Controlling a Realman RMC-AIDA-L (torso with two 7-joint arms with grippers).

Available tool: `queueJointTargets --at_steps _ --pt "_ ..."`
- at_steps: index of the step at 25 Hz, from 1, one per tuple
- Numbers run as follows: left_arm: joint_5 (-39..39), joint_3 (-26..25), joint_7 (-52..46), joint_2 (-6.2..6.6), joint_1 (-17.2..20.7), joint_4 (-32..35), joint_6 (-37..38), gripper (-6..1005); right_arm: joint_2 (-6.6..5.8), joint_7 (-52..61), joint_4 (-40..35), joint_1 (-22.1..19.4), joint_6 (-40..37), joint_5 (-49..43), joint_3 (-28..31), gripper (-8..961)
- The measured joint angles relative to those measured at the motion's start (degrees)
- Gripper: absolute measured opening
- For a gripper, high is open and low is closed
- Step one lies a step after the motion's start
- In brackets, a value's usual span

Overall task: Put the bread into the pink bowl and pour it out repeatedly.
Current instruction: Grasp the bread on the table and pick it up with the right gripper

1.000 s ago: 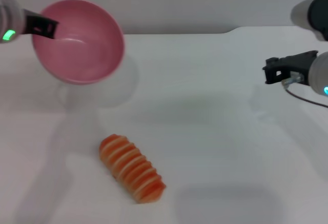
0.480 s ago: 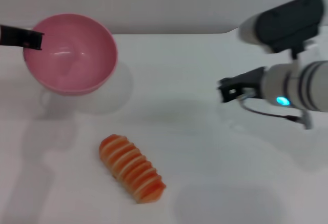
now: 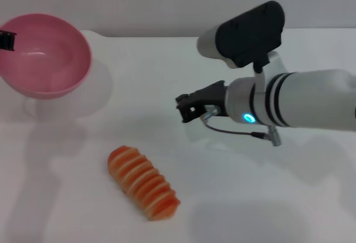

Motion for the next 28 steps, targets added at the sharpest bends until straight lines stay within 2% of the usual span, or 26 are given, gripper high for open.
queueJointTargets --at_steps 2,4,8,13,24,28 --pt "0.1 -0.3 0.0 0.0 -0.8 -1.2 0.3 52 0.07 0.0 1.4 0.0 -2.5 2.3 -0.5 2" --pt "0.1 -0.3 0.0 0.0 -0.8 -1.2 0.3 52 0.07 0.0 2.7 0.1 -4.4 3.7 -0.9 61" --pt "0.1 -0.6 0.5 0.0 -3.1 -4.4 1.2 52 0.04 0.0 6.4 2.4 -5.9 6.2 -2.0 178" --pt "0.1 -0.8 0.6 0.03 -4.6 -6.3 1.7 52 0.16 -1.2 12.9 7.0 -7.5 12.4 -3.4 388" --pt "0.7 -1.2 0.7 0.17 -7.1 -9.5 2.4 52 0.29 -4.1 15.7 8.8 -8.4 20.8 -5.3 627" --pt "0.7 -1.1 0.7 0.16 -7.4 -9.6 2.6 52 0.31 -6.2 17.4 9.1 -8.8 24.2 -6.0 660"
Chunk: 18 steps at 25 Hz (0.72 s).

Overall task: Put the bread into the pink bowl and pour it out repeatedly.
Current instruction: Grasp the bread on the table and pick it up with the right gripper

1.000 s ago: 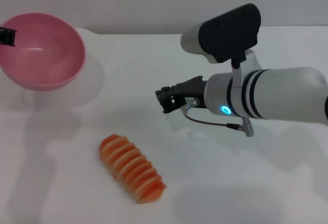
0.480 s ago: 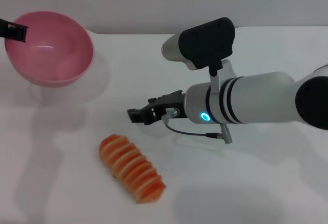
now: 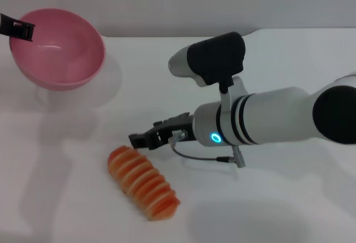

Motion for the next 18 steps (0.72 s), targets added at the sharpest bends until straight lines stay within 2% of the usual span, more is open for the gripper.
queueJointTargets --at_steps 7,18 --pt "0.0 0.3 0.0 -0.03 -0.2 0.0 0.1 53 0.05 -7.9 4.2 1.2 -0.2 10.9 -0.1 669" --pt "0.0 0.5 0.0 -0.08 -0.4 0.0 0.2 53 0.34 -8.7 8.3 3.0 -1.6 13.4 -0.9 668"
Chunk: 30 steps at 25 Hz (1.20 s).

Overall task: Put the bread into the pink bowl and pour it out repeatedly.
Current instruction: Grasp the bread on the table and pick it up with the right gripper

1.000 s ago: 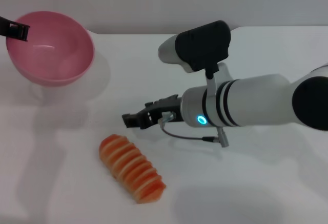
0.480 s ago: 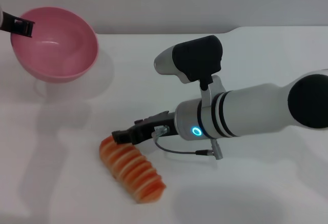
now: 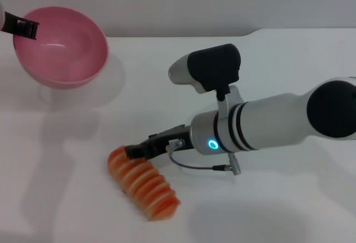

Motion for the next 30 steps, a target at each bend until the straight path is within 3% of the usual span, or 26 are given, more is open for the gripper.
queueJointTargets --at_steps 6,30 --pt "0.0 0.0 0.0 -0.09 -0.3 -0.1 0.2 53 0.03 -0.1 2.5 2.8 -0.4 4.6 -3.2 667" --pt "0.0 0.2 0.0 -0.02 -1.0 -0.9 0.8 53 0.05 -2.3 5.0 4.8 -0.8 8.3 -6.6 664"
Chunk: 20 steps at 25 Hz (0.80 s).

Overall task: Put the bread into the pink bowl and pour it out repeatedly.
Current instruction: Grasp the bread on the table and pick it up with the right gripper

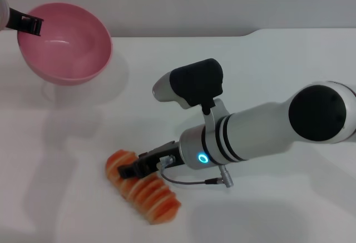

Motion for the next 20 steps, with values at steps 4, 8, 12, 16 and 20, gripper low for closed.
queueJointTargets --at_steps 4,8,12,16,20 --pt "0.0 0.0 0.5 0.03 0.0 0.0 0.0 54 -0.07 -0.7 -0.4 -0.4 0.0 0.0 0.3 624" --pt "0.0 -0.1 0.6 0.03 0.1 0.0 0.1 54 -0.13 -1.0 -0.6 -0.6 0.0 -0.2 0.5 547" --pt "0.0 -0.1 0.6 0.03 0.1 0.0 0.1 54 -0.2 -1.4 -0.6 -0.7 0.0 -0.3 0.5 476" --pt "0.0 -0.2 0.7 0.03 0.1 0.0 0.2 54 -0.42 -1.4 -0.7 -0.9 0.0 -0.4 0.6 421" --pt "0.0 -0.2 0.7 0.03 0.1 0.0 0.4 54 -0.51 -1.4 -1.4 -1.4 0.1 -0.5 0.7 384"
